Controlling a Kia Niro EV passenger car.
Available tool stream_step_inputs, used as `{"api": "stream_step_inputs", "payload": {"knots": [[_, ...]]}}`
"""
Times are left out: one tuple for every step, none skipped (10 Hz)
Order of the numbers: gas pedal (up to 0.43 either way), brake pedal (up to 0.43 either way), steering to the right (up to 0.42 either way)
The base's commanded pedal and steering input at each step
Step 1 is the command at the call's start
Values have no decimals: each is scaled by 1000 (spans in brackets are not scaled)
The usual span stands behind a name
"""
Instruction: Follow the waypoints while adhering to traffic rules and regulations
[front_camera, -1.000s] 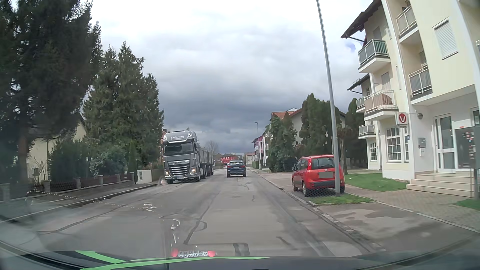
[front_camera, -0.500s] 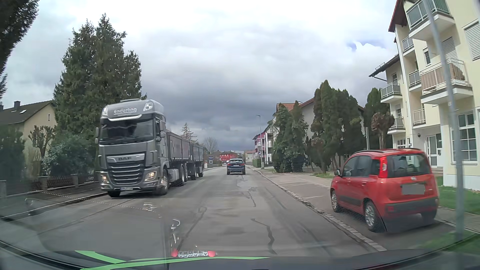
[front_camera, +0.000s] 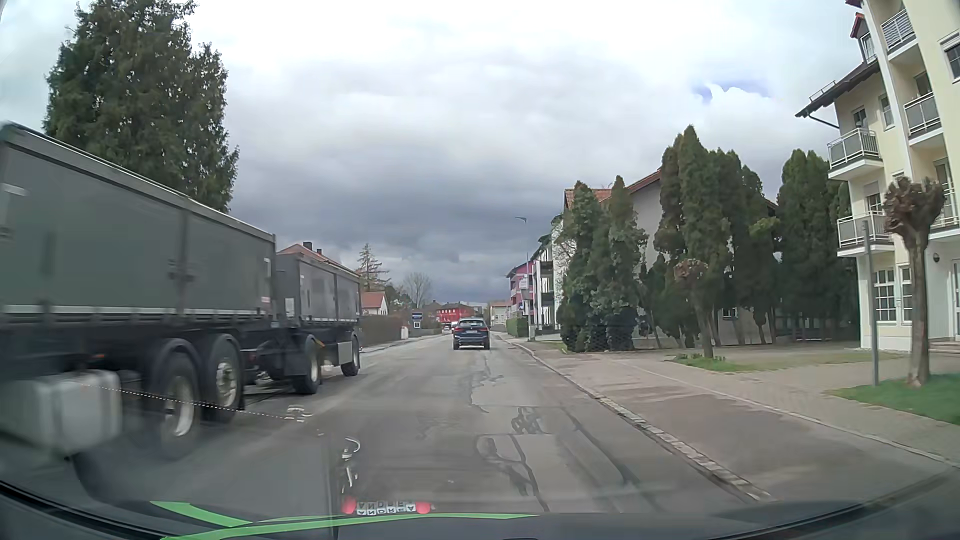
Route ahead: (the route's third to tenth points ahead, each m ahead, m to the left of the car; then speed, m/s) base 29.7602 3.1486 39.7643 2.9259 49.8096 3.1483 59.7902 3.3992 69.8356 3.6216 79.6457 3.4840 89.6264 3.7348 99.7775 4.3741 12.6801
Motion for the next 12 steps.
{"api": "stream_step_inputs", "payload": {"knots": [[138,0,0],[138,0,0],[138,0,0],[138,0,0],[138,0,0],[138,0,0],[138,0,0],[138,0,0],[138,0,0],[138,0,0],[138,0,0],[138,0,0]]}}
